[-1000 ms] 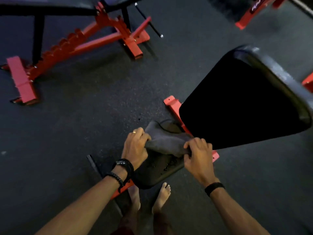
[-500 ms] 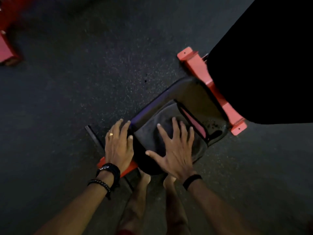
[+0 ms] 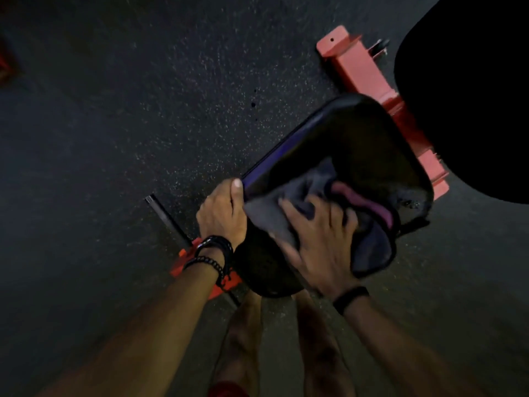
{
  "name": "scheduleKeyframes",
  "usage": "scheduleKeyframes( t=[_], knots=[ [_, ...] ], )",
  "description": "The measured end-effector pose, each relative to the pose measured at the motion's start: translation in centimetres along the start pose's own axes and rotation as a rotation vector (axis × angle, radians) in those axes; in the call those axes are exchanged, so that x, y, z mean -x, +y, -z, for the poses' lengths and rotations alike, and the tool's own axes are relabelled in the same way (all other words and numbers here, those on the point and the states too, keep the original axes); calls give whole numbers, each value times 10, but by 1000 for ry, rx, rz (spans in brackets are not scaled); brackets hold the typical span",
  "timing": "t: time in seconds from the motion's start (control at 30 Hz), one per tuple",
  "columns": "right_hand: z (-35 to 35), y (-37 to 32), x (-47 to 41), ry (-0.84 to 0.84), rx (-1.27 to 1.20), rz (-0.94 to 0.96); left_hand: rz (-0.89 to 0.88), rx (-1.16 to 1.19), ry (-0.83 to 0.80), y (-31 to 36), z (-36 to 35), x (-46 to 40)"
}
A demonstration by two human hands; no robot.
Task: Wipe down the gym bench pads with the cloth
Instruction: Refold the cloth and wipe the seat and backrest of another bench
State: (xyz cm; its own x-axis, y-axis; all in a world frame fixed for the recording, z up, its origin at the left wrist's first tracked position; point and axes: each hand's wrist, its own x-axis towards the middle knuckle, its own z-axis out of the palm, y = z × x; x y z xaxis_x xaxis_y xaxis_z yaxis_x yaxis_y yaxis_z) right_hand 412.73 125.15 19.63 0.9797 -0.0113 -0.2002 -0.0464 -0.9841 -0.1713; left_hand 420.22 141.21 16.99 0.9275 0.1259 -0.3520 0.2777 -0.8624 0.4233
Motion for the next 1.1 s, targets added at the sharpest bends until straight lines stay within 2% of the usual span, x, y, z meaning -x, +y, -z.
scheduleKeyframes(
  t=[0.03, 0.07, 0.17, 0.2, 0.23, 0.27, 0.37, 0.4, 0.43, 0.47, 0.53, 0.6, 0.67, 0.7, 0.73, 0.83, 0.9, 0.97, 1.07, 1.1],
  knots=[
    [3, 15, 15, -54, 7, 11, -18, 0, 12, 0, 1, 0],
    [7, 33, 13, -51, -5, -61, -35, -2, 32, 0, 2, -1],
    [22, 63, -66, 199, 16, -583, -79, 1, 89, 3, 1, -2],
    [26, 61, -97, 272, -1, -703, -83, -5, 92, 2, -1, -2],
    [27, 50, -115, 303, -6, -720, -82, -13, 92, 1, -3, -2],
    [24, 35, -119, 295, 8, -642, -78, -13, 88, 0, -3, -1],
    [7, 6, -47, 92, 5, -137, -72, 5, 89, 4, -2, 2],
    [1, 10, -11, 28, -5, -36, -65, 9, 88, 5, -2, 2],
    [-3, 21, 18, -6, -16, -11, -63, 9, 87, 5, -1, 2],
    [-3, 36, 32, -1, -37, -63, -71, 8, 93, 4, -1, 2],
    [4, 65, 11, 104, -38, -335, -88, 7, 107, 3, -2, 0],
    [15, 75, -50, 254, 26, -614, -83, 13, 101, 4, -4, -1],
    [23, 61, -118, 402, -7, -708, -93, 6, 104, 3, -6, 0],
    [25, 46, -139, 413, -34, -650, -96, 3, 112, 2, -6, 0],
    [24, 29, -146, 367, -31, -506, -93, -1, 115, 1, -6, 1],
    [12, -2, -98, 155, -10, 83, -92, -4, 119, 0, -6, 2],
    [10, 17, -63, 93, -29, 233, -79, 4, 122, 0, -6, 1],
    [15, 53, -70, 157, 6, 131, -82, 6, 124, 3, -6, 1],
    [29, 76, -141, 282, 17, -267, -93, 7, 113, 4, -7, 0],
    [32, 66, -163, 274, 15, -336, -90, 2, 112, 3, -7, 0]
  ],
)
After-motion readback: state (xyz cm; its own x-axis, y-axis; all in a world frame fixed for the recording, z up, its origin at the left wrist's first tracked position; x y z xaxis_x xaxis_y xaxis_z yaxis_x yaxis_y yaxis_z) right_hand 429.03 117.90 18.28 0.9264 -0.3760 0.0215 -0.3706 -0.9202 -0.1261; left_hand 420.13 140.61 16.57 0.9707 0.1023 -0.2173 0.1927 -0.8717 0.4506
